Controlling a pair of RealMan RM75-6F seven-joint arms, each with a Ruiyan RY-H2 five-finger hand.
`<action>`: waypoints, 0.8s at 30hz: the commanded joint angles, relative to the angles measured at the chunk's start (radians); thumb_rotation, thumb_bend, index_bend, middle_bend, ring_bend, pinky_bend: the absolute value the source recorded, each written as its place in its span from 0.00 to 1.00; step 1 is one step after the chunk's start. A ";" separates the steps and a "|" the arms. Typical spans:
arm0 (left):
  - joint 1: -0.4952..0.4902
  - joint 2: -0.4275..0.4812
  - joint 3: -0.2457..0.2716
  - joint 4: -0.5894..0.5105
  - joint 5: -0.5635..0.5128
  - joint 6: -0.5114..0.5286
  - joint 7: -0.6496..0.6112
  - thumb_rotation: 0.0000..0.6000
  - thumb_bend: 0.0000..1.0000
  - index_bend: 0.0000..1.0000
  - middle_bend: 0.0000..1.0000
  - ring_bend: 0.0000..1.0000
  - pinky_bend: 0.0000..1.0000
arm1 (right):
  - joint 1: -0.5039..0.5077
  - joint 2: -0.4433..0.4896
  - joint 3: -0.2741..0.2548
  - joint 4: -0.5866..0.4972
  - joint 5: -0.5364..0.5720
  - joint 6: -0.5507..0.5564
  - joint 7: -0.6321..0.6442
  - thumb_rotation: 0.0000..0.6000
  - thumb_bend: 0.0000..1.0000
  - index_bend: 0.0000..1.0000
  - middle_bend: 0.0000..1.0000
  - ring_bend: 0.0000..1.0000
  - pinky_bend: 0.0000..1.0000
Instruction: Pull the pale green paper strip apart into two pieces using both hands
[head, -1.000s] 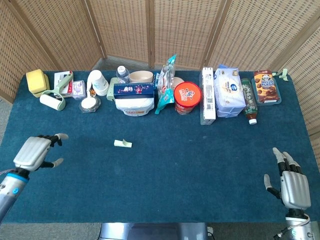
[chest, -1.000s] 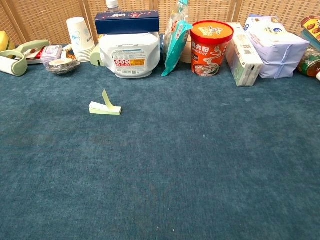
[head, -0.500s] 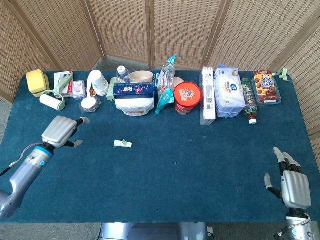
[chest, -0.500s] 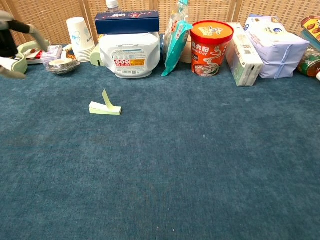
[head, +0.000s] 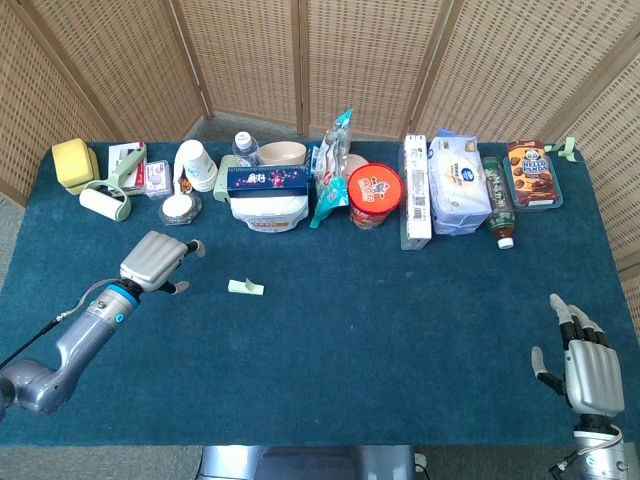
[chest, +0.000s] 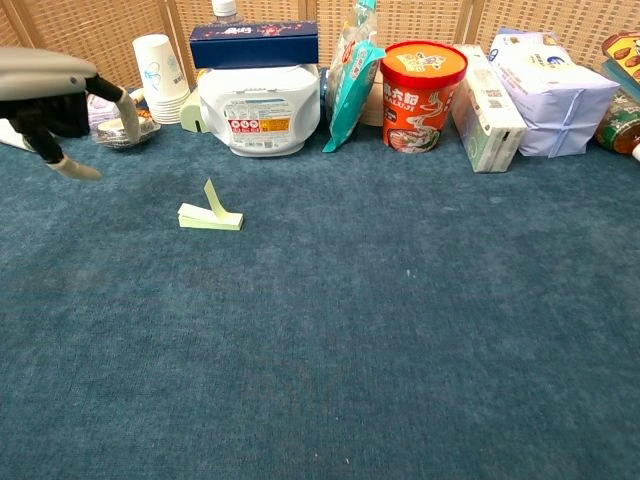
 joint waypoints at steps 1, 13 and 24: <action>-0.020 -0.016 0.003 0.003 -0.035 -0.026 0.019 1.00 0.20 0.36 1.00 1.00 0.97 | -0.001 0.002 0.000 0.000 -0.001 0.001 0.001 1.00 0.47 0.05 0.21 0.14 0.20; -0.077 -0.086 0.016 0.032 -0.140 -0.074 0.070 1.00 0.20 0.38 1.00 1.00 0.97 | -0.006 0.006 0.001 -0.001 0.005 0.005 0.003 1.00 0.47 0.05 0.21 0.15 0.20; -0.136 -0.189 0.023 0.116 -0.197 -0.106 0.098 1.00 0.20 0.39 1.00 1.00 0.97 | -0.025 0.017 0.000 0.006 0.022 0.018 0.023 1.00 0.47 0.05 0.21 0.15 0.20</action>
